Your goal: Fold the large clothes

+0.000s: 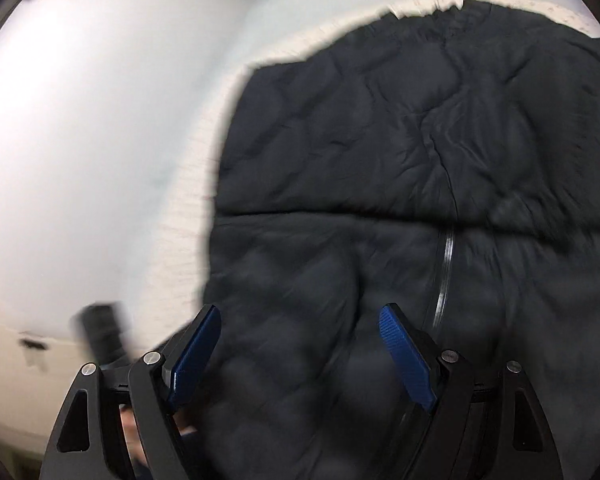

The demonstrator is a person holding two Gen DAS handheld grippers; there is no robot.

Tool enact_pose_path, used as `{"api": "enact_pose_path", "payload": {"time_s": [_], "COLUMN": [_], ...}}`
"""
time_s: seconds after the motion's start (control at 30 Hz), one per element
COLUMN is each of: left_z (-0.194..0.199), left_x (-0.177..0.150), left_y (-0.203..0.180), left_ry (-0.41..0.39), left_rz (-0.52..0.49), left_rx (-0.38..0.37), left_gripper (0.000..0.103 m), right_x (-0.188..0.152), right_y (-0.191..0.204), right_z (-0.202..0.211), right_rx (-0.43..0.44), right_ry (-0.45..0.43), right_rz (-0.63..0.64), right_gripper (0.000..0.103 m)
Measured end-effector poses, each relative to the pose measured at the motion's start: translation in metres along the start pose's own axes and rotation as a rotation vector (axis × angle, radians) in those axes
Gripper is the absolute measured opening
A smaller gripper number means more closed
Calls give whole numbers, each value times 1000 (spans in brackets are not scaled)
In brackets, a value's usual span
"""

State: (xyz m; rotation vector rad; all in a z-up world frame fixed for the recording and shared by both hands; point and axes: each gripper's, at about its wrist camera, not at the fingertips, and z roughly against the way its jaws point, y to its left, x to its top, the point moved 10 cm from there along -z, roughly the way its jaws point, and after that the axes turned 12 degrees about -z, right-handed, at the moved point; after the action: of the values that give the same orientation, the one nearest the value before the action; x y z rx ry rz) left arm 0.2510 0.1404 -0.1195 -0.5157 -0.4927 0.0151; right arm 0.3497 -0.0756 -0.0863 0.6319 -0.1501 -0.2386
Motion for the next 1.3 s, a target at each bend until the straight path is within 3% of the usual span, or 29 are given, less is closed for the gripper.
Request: {"api": "enact_pose_path", "payload": {"time_s": [0.07,0.17,0.23,0.27,0.3,0.37,0.43,0.57,0.63,0.7,0.77,0.9,1.0,1.07,1.1,1.17,1.23,1.3], "left_z": [-1,20,36,44,49,55,57,67,70,59,35,-23,-28,-22,-18,-11,-7,-8], "left_x": [-2,9,21,25,28,30,30,34,38,36,27,-5,-6,-4,-1,4,8,8], "left_y": [2,13,26,35,44,56,61,41,26,9,-4,-4,-5,-9,-12,-20,-29,-40], "left_ry": [15,-52,-113,-139,-157,-175,-180,-220,-248,-229,-141,77,80,64,46,11,-16,-23], "left_rz": [18,25,32,42,57,90,104,61,18,-37,-86,-156,-223,-236,-241,-247,-250,-255], "left_rx": [-30,-43,-16,-1,14,34,33,-17,-28,-29,-13,129,225,254,254,234,206,172], "left_gripper": [79,79,79,79,79,79,79,79,79,79,79,79,79,79,79,79,79,79], "right_x": [10,14,2,-3,-17,-36,-64,-129,-166,-177,-178,-170,-161,-145,-137,-102,-74,-62], "right_y": [-14,-13,9,18,31,46,64,77,63,42,18,21,23,8,-3,-53,-93,-134], "right_z": [-29,-52,-49,-45,-41,-33,-27,-29,-44,-59,-65,-43,8,46,60,99,120,137], "right_rx": [-13,20,66,90,133,142,139,90,-24,-147,-186,-99,-15,-28,-42,-67,-56,-46], "right_ry": [11,-40,-41,-29,-9,-14,-21,30,95,123,148,103,9,-84,-135,-258,-343,-372], "right_rz": [-62,-51,50,79,130,228,372,619,731,768,707,568,503,449,392,185,5,-140], "right_gripper": [83,82,65,41,26,13,13,13,14,14,14,15,24,32,53,82,82,82]}}
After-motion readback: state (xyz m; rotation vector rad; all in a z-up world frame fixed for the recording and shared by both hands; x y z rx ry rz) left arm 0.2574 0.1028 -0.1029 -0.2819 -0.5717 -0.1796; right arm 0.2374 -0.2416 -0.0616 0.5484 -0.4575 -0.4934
